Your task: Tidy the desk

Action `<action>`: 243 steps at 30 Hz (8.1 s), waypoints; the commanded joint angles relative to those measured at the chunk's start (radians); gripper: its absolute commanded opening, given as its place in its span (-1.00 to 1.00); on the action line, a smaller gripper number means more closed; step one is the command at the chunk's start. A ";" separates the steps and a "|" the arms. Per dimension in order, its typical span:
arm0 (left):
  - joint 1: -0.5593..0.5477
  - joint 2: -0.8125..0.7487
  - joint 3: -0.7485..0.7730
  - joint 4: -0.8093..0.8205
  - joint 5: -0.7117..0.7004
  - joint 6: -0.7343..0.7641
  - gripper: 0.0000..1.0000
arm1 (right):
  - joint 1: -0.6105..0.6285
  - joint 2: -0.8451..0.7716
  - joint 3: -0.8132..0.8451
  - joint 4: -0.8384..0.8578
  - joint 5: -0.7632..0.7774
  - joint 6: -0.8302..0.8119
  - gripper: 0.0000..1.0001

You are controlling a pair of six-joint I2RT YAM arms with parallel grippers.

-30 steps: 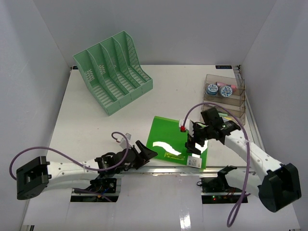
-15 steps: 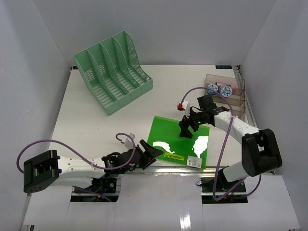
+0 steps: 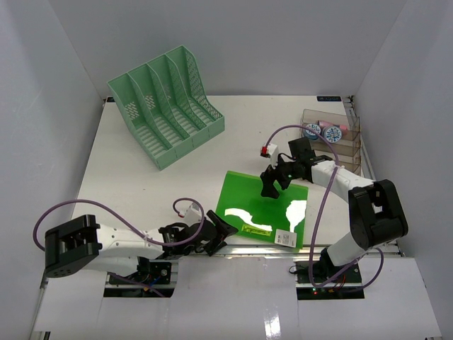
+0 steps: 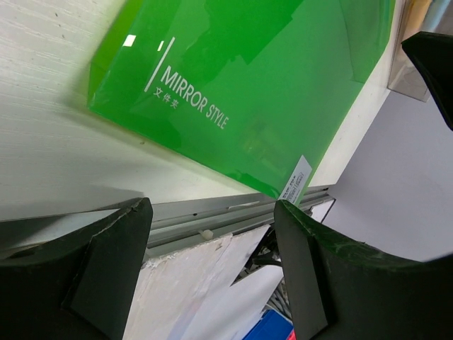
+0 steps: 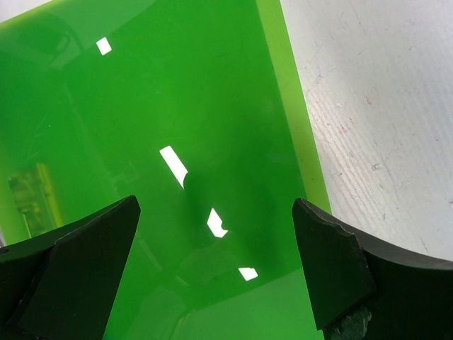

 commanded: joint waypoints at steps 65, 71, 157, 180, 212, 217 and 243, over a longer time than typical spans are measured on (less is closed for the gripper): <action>-0.020 0.281 0.017 0.670 -0.492 0.349 0.03 | -0.007 0.195 -0.001 -0.104 -0.140 -0.006 0.29; 0.000 0.305 0.053 0.670 -0.479 0.376 -0.20 | -0.007 0.177 -0.005 -0.122 -0.160 -0.010 0.28; 0.564 0.147 1.370 -0.395 -0.674 1.943 -1.00 | -0.276 -0.339 -0.096 -0.159 -0.556 -0.038 0.51; 0.779 0.414 1.479 -0.406 -0.457 1.698 -1.00 | -0.277 -0.334 -0.096 -0.159 -0.546 -0.046 0.51; 0.777 0.314 1.341 -0.257 -0.536 1.817 -1.00 | -0.279 -0.302 -0.101 -0.144 -0.529 -0.034 0.51; 0.777 0.369 1.330 -0.153 -0.558 1.925 -1.00 | -0.279 -0.299 -0.101 -0.145 -0.532 -0.034 0.51; 0.873 0.522 1.133 0.270 -0.388 1.917 -1.00 | -0.296 -0.302 -0.100 -0.148 -0.556 -0.032 0.51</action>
